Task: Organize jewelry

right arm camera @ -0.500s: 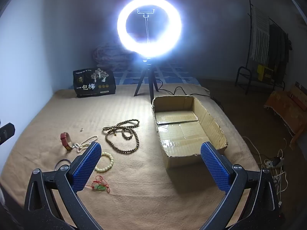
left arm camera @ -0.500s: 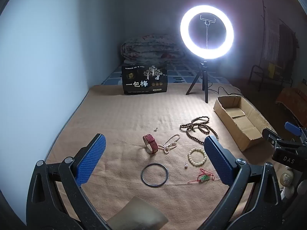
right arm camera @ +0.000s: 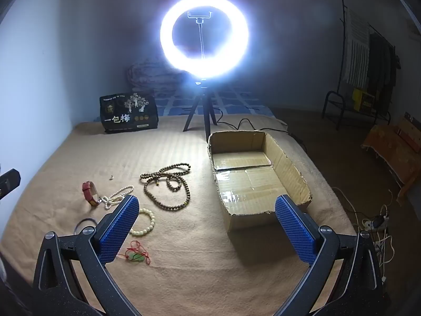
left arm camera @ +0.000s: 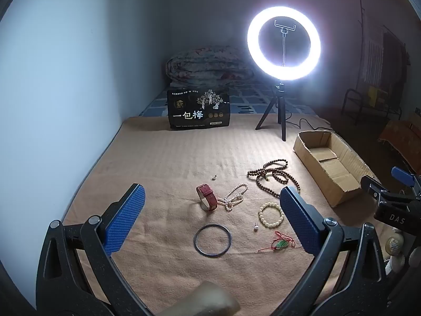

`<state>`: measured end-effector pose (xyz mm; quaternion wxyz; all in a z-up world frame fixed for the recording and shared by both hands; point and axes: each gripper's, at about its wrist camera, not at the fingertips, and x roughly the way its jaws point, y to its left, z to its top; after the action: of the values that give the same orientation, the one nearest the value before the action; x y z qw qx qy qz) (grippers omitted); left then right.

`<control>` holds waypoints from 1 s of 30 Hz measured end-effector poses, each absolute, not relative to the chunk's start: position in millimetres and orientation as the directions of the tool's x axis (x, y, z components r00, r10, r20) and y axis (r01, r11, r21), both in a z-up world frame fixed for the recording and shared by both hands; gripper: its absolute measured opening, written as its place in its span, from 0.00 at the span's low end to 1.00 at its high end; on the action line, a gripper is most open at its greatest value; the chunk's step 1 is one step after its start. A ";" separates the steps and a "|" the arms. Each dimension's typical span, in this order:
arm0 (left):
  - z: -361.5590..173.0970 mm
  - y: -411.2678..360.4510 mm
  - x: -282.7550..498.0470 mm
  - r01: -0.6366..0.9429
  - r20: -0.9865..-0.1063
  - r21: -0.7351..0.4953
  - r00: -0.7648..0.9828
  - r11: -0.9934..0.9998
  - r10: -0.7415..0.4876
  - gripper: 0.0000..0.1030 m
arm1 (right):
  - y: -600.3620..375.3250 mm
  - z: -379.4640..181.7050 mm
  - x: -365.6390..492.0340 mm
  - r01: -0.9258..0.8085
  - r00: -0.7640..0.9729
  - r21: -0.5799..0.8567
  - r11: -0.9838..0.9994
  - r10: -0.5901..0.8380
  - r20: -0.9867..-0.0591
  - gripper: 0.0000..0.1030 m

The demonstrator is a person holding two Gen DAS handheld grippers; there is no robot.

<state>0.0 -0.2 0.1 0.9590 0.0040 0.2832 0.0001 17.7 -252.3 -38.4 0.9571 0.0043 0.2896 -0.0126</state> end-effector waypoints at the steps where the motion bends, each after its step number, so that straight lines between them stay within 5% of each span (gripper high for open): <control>1: 0.2 -0.2 0.0 0.003 -0.543 0.007 0.840 1.000 0.001 1.00 | -252.5 -38.6 17.6 0.026 0.832 0.002 1.000 -0.021 -0.555 1.00; 30: -0.1 3.3 1.6 -0.001 -0.545 0.007 0.839 1.000 0.004 1.00 | -249.6 -41.7 17.4 0.021 0.830 -0.001 1.000 -0.017 -0.558 1.00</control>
<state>1.6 3.3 -0.1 0.9588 0.0031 0.2841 0.0012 17.4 -249.6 -41.7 0.9565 0.0027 0.2917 -0.0099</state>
